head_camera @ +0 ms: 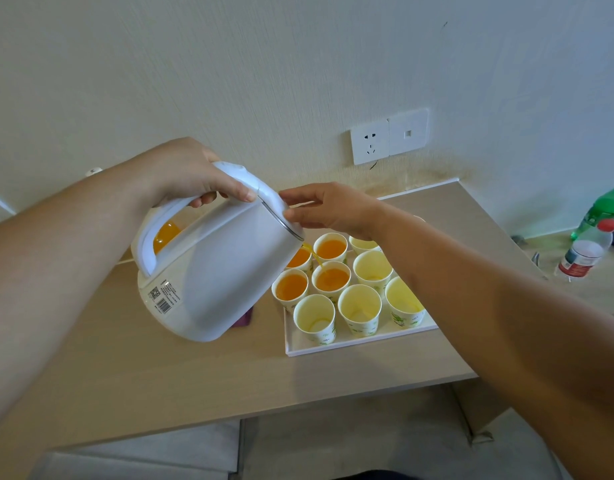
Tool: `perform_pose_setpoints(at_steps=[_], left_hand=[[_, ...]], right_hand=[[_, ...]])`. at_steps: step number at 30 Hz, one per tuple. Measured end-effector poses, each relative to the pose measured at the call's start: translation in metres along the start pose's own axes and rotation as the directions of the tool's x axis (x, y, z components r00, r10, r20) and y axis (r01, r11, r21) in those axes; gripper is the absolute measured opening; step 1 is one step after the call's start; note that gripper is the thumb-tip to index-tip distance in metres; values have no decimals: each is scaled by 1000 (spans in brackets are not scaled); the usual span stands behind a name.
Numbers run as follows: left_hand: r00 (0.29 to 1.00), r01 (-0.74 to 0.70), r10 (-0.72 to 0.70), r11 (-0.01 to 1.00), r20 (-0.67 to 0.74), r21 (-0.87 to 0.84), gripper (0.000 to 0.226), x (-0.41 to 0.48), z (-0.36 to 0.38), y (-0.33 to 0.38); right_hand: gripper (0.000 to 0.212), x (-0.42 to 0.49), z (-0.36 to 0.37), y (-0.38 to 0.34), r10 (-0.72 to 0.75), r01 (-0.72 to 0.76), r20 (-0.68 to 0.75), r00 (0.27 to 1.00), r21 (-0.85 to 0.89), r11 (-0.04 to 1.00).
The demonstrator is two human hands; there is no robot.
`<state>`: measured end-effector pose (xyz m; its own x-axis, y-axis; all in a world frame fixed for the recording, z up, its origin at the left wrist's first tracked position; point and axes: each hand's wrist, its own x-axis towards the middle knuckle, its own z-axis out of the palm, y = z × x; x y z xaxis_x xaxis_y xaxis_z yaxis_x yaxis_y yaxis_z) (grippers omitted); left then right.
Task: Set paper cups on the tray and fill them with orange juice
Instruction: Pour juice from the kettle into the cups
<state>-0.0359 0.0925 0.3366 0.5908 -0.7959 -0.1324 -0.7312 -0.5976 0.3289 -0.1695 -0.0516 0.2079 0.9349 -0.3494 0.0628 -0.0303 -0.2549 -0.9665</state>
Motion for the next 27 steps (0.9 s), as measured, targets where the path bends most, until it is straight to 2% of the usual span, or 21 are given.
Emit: perform_pose_setpoints(at_steps=[18, 27], left_hand=[[999, 39, -37, 997, 29, -59, 40, 7, 21, -8], [991, 102, -81, 971, 105, -218, 30, 10, 37, -19]], right_hand=[[51, 3, 5, 19, 84, -84, -7, 996, -8, 996], [47, -3, 6, 22, 120, -124, -39, 992, -101, 987]])
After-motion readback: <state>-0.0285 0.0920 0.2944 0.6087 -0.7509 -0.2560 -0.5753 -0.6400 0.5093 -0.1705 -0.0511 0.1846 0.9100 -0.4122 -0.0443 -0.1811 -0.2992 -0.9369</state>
